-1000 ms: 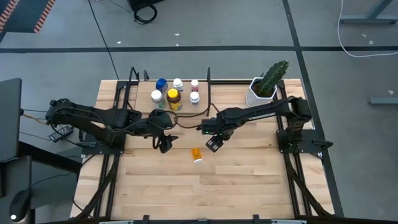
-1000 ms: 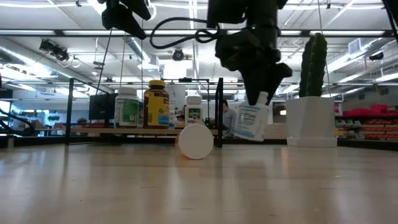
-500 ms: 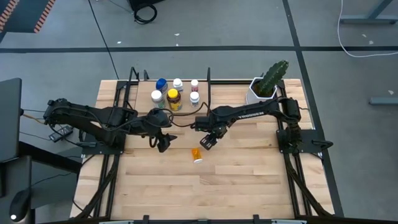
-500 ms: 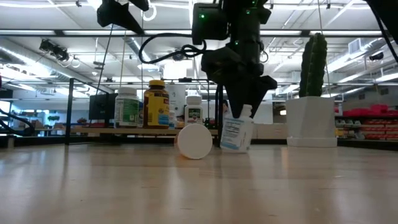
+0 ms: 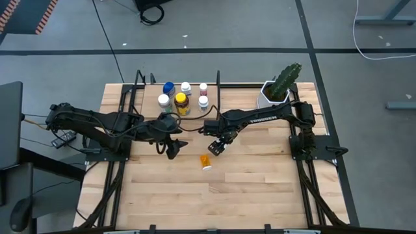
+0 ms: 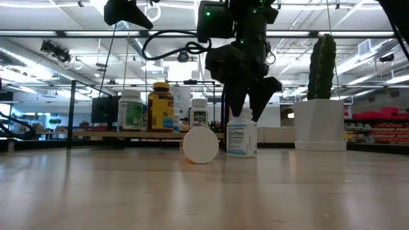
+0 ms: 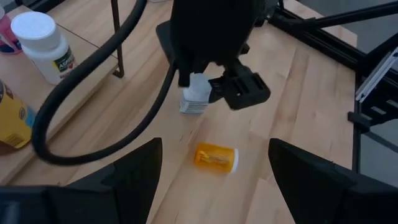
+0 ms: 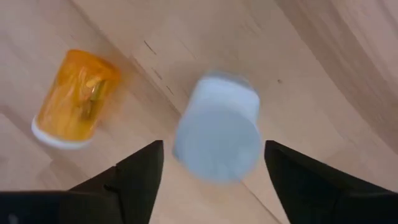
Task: Pick and place medicine bottles onto shelf by color
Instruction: Put the white pill bottle on the shelf
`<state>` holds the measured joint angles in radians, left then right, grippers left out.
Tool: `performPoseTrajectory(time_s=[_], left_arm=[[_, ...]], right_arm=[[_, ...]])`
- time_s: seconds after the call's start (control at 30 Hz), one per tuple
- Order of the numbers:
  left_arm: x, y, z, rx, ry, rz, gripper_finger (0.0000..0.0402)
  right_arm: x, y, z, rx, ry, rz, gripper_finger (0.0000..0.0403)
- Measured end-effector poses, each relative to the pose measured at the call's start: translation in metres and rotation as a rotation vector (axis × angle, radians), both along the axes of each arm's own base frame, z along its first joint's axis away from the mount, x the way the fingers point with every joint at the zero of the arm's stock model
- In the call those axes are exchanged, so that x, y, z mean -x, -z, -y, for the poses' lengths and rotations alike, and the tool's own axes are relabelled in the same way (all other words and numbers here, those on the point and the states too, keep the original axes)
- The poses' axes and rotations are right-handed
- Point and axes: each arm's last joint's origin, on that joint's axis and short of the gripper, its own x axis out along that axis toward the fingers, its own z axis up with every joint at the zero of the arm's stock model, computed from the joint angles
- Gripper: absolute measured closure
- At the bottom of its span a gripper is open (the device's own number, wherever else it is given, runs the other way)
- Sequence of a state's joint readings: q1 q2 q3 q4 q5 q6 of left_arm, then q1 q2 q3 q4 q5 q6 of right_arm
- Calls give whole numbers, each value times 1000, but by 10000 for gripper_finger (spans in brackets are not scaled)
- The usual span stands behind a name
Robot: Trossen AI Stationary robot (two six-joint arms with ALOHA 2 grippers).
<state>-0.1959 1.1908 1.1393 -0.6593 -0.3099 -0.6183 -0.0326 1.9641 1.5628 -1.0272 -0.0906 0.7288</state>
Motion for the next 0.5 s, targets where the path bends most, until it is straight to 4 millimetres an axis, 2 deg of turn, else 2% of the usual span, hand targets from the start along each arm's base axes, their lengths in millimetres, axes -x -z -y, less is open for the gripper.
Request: performPoseTrajectory(time_s=[0.13,0.2,0.37,0.5], left_arm=[[-1,-1,0,-1,4,18,104],[-2,-3,0,-19,20,29,104],[-7,-2,-1,-59,41,41,104],[-19,2,-7,-78,16,55,104]], right_arm=[[9,-17,0,3,3,18,104],[15,-33,0,15,5,52,101],[43,-81,-1,67,70,158,102],[69,-116,-5,123,120,247,106]])
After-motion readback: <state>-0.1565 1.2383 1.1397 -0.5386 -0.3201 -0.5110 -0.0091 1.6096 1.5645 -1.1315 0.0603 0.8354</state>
